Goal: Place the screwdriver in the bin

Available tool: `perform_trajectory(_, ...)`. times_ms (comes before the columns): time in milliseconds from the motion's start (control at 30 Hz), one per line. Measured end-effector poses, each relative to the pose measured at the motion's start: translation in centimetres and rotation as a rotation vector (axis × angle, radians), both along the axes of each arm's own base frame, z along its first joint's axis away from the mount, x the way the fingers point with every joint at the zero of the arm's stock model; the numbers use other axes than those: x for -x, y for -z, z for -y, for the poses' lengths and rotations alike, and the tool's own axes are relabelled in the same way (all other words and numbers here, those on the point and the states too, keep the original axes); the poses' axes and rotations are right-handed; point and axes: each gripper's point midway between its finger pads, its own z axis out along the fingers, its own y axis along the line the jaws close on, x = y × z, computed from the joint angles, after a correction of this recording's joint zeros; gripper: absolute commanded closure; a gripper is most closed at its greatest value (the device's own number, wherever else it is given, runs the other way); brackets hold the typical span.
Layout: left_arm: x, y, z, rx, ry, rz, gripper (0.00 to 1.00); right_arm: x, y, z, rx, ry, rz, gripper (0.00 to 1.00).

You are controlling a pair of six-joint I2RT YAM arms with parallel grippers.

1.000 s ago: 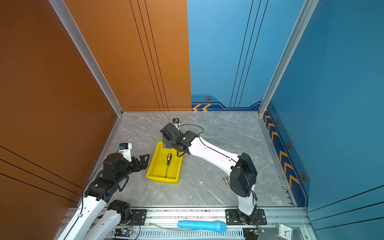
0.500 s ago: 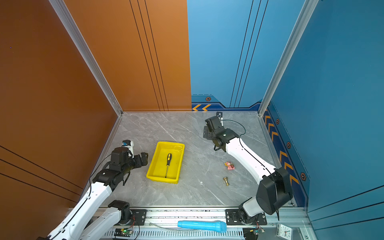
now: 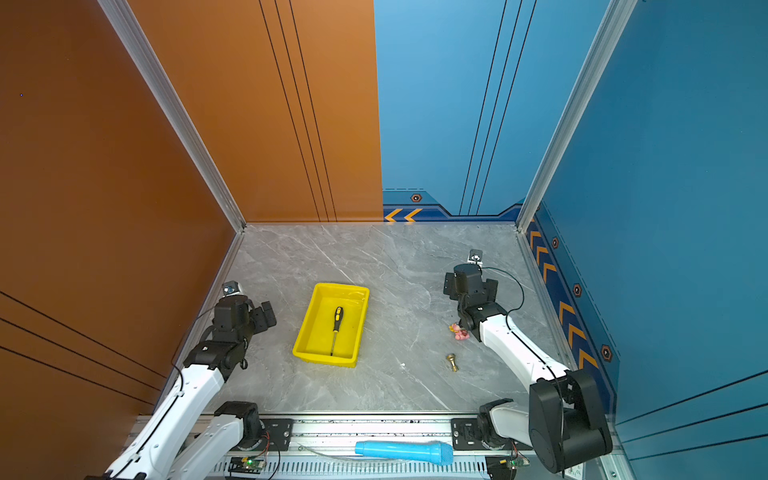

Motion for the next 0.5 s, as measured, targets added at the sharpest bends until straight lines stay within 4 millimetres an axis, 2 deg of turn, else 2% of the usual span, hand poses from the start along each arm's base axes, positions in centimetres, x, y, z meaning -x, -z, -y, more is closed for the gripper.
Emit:
perform_trajectory(167, 0.5, 2.1, -0.3, -0.048, 0.020, 0.067, 0.02, -0.2, 1.3, 0.9, 0.001, -0.016, 0.014, 0.00)
perform_trajectory(300, 1.4, 3.5, -1.3, -0.100, -0.010, 0.114, 0.02, -0.3, 3.2, 1.5, 0.020, -0.015, -0.010, 0.00)
perform_trajectory(500, 0.8, 3.5, -2.2, -0.170, -0.017, 0.113, 0.02, -1.1, 4.3, 2.2, 0.017, -0.006, 0.010, 0.00)
